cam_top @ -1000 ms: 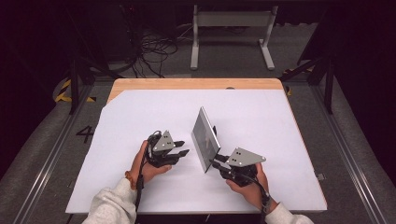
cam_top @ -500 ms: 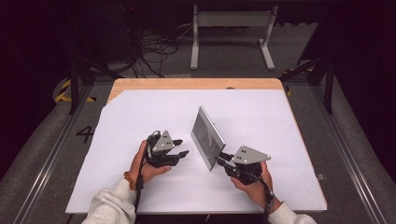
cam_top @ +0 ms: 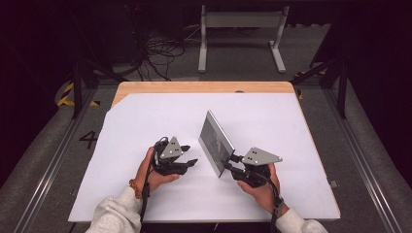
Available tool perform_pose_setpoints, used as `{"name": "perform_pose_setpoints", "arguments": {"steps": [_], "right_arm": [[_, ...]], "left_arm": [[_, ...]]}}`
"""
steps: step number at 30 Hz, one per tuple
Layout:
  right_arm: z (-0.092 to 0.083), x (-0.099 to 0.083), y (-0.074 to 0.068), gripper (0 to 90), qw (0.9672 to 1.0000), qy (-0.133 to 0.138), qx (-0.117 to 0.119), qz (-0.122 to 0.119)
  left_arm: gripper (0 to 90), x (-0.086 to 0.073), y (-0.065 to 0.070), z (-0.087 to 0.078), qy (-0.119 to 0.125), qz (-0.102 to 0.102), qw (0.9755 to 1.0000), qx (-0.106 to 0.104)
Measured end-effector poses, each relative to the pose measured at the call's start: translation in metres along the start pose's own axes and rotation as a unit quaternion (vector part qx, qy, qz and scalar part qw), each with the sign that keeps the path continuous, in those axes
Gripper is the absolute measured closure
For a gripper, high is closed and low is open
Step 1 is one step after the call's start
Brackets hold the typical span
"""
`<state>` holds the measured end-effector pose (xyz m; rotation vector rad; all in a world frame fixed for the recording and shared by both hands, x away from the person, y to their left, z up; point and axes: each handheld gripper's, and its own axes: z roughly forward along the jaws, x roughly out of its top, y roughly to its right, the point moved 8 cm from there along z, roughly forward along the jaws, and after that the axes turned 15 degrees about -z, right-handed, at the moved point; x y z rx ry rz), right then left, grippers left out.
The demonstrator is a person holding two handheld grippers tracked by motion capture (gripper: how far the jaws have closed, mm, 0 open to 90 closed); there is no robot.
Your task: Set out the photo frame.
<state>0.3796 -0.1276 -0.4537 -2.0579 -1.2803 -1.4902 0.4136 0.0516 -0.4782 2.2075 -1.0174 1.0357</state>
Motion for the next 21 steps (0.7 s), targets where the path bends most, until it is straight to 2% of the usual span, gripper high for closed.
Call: {"name": "perform_pose_setpoints", "arguments": {"steps": [8, 15, 21], "right_arm": [[0.0099, 0.0013, -0.0003, 69.6, 1.0000, 0.004, -0.004, 0.008], [0.0096, 0.0005, 0.0010, 70.5, 0.9998, 0.009, 0.004, 0.017], [0.0067, -0.0016, 0.0045, 72.1, 0.9998, 0.006, 0.009, 0.014]], "left_arm": [[44.9, -0.0009, 0.0011, 0.0008, -0.004, -0.003, 1.0000, -0.003], [44.5, -0.0011, 0.0004, 0.0002, -0.003, -0.004, 1.0000, -0.004], [43.9, -0.0012, -0.0016, -0.0001, -0.004, -0.005, 1.0000, -0.003]]}}
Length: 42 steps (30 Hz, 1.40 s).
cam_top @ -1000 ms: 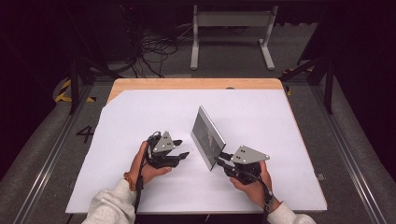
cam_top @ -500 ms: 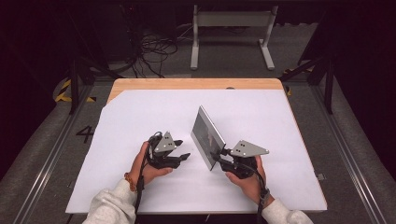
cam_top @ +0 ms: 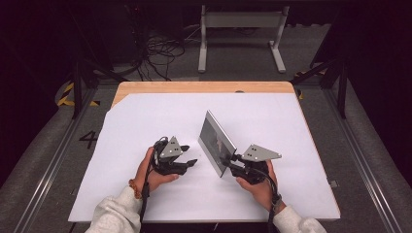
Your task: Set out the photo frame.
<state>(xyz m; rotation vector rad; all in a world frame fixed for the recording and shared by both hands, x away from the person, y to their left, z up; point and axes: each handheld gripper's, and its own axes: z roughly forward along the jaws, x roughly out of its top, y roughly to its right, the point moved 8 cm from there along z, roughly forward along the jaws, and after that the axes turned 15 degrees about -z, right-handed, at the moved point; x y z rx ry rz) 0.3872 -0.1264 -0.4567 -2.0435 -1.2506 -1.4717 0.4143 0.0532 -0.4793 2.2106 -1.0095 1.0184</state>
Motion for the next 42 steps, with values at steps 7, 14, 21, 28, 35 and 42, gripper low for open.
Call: {"name": "perform_pose_setpoints", "arguments": {"steps": [7, 14, 21, 28, 35, 42], "right_arm": [[-0.007, -0.004, 0.005, 74.9, 0.9999, -0.002, 0.010, -0.005], [-0.011, -0.006, 0.009, 77.0, 0.9998, -0.001, 0.018, -0.006], [-0.014, -0.006, 0.008, 76.5, 0.9997, -0.007, 0.010, -0.020], [-0.018, -0.007, 0.008, 78.1, 0.9996, -0.007, 0.024, -0.015], [-0.018, -0.009, 0.017, 82.1, 0.9994, -0.005, 0.034, -0.003], [-0.019, -0.010, 0.022, 82.4, 0.9992, -0.007, 0.040, -0.001]], "left_arm": [[41.1, 0.000, -0.003, 0.004, -0.004, -0.005, 1.0000, 0.003], [37.7, 0.003, -0.002, 0.012, -0.008, -0.008, 0.9999, -0.004], [35.5, 0.012, -0.006, 0.019, -0.003, -0.020, 0.9998, -0.007], [30.9, 0.013, -0.012, 0.024, -0.003, -0.029, 0.9992, -0.025], [27.9, 0.014, -0.009, 0.027, -0.008, -0.024, 0.9994, -0.023], [26.6, 0.014, -0.011, 0.029, -0.011, -0.017, 0.9997, -0.013]]}}
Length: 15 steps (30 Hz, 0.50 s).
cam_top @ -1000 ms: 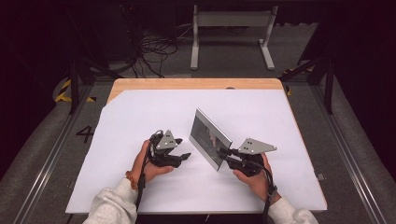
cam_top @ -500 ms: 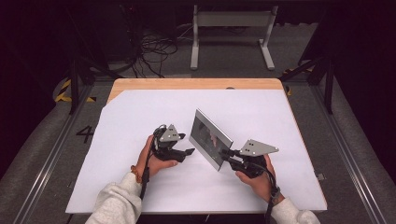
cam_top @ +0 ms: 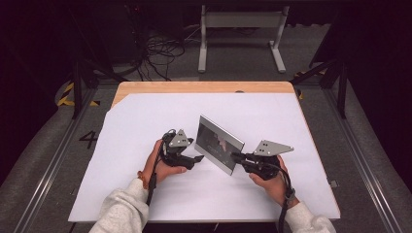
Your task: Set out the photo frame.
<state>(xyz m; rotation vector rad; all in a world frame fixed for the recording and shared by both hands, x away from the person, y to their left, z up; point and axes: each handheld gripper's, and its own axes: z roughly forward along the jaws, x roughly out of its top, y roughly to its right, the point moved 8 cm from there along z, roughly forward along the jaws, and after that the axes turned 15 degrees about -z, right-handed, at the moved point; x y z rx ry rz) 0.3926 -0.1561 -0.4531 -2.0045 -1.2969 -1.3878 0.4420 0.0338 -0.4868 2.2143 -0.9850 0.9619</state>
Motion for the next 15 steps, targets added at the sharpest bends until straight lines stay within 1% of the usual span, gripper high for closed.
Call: {"name": "perform_pose_setpoints", "arguments": {"steps": [2, 3, 6, 8, 10, 12, 13, 15], "right_arm": [[0.000, 0.000, 0.001, 82.6, 1.0000, 0.001, 0.004, 0.003], [0.000, -0.001, 0.002, 82.7, 1.0000, 0.001, 0.007, 0.004], [0.000, 0.000, 0.002, 82.7, 0.9999, -0.002, 0.010, 0.002], [-0.001, 0.000, 0.003, 82.8, 0.9999, -0.005, 0.015, -0.002], [-0.001, 0.000, 0.003, 82.8, 0.9998, -0.005, 0.017, -0.003], [-0.001, 0.000, 0.004, 82.8, 0.9997, -0.007, 0.021, -0.005], [-0.001, 0.000, 0.004, 82.8, 0.9997, -0.008, 0.023, -0.007], [-0.001, 0.000, 0.004, 82.7, 0.9997, -0.008, 0.023, -0.006]], "left_arm": [[26.6, 0.001, -0.002, 0.002, 0.001, -0.006, 1.0000, 0.002], [26.2, 0.002, -0.004, 0.003, 0.004, -0.006, 1.0000, 0.004], [25.3, 0.005, -0.006, 0.007, 0.006, -0.011, 0.9999, 0.001], [23.5, 0.007, -0.009, 0.010, 0.008, -0.015, 0.9999, 0.003], [23.5, 0.008, -0.010, 0.011, 0.012, -0.017, 0.9998, 0.003], [23.2, 0.010, -0.012, 0.012, 0.015, -0.018, 0.9997, 0.001], [21.9, 0.011, -0.014, 0.014, 0.016, -0.022, 0.9996, -0.001], [20.8, 0.011, -0.014, 0.015, 0.018, -0.026, 0.9995, -0.008]]}}
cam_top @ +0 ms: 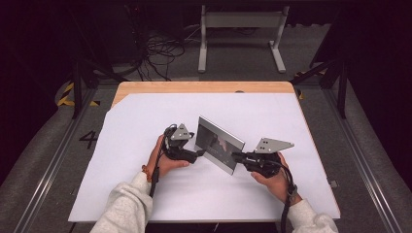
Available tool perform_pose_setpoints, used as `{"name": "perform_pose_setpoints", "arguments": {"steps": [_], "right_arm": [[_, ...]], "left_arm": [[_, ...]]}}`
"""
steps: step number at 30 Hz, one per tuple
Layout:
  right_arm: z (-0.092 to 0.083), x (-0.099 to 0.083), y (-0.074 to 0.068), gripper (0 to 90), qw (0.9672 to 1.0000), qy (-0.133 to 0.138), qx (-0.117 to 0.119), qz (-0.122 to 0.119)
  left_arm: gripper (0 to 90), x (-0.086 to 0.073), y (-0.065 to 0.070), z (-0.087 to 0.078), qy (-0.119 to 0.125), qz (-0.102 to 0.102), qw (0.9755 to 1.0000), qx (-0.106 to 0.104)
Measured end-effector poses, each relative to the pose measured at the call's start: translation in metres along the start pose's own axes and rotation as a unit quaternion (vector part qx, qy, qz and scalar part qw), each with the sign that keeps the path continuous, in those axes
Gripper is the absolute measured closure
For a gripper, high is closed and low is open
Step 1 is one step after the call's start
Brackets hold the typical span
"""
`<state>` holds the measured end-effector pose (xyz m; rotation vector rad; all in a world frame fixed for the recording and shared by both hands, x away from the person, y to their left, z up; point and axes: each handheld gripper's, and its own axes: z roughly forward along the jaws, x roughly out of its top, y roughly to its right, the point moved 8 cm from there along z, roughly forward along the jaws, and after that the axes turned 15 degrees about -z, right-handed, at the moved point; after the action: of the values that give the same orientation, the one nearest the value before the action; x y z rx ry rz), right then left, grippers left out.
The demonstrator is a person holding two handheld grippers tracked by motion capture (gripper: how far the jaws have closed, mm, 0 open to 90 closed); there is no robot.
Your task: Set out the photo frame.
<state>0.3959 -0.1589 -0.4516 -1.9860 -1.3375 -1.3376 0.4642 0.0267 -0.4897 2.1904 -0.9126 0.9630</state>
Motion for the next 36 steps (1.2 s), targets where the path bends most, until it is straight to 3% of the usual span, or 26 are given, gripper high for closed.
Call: {"name": "perform_pose_setpoints", "arguments": {"steps": [3, 6, 10, 14, 15, 19, 21, 24, 31, 36], "right_arm": [[0.000, 0.000, 0.001, 82.6, 1.0000, 0.000, 0.000, 0.000], [0.000, 0.000, 0.000, 82.4, 1.0000, 0.000, -0.003, 0.000], [0.000, 0.000, 0.000, 81.5, 1.0000, -0.003, -0.005, -0.004], [0.000, -0.001, -0.001, 79.5, 0.9998, -0.015, -0.008, -0.014], [0.000, -0.002, -0.002, 79.7, 0.9996, -0.018, -0.009, -0.017], [0.000, -0.002, -0.002, 80.4, 0.9996, -0.019, -0.009, -0.019], [0.001, -0.002, -0.002, 80.5, 0.9996, -0.019, -0.010, -0.018], [0.000, -0.003, -0.002, 80.5, 0.9996, -0.018, -0.010, -0.018], [0.000, -0.003, -0.002, 80.5, 0.9996, -0.017, -0.013, -0.017], [0.000, -0.003, -0.001, 80.3, 0.9997, -0.015, -0.014, -0.014]], "left_arm": [[18.7, 0.001, 0.000, 0.002, -0.002, 0.001, 1.0000, 0.000], [17.5, 0.005, 0.002, 0.005, 0.002, -0.004, 0.9999, -0.016], [17.1, 0.008, 0.003, 0.008, 0.002, 0.000, 0.9998, -0.021], [17.1, 0.008, 0.003, 0.010, 0.000, -0.001, 0.9999, -0.017], [16.9, 0.007, -0.001, 0.012, -0.002, 0.000, 1.0000, -0.008], [17.8, 0.008, 0.001, 0.011, 0.002, -0.006, 0.9997, -0.025], [20.8, 0.007, 0.007, 0.011, -0.004, 0.006, 0.9991, -0.043], [22.8, 0.007, 0.012, 0.011, -0.008, 0.013, 0.9987, -0.049], [28.6, 0.006, 0.010, 0.007, -0.011, 0.015, 0.9991, -0.039], [39.5, 0.002, 0.009, 0.001, -0.017, 0.022, 0.9992, -0.029]]}}
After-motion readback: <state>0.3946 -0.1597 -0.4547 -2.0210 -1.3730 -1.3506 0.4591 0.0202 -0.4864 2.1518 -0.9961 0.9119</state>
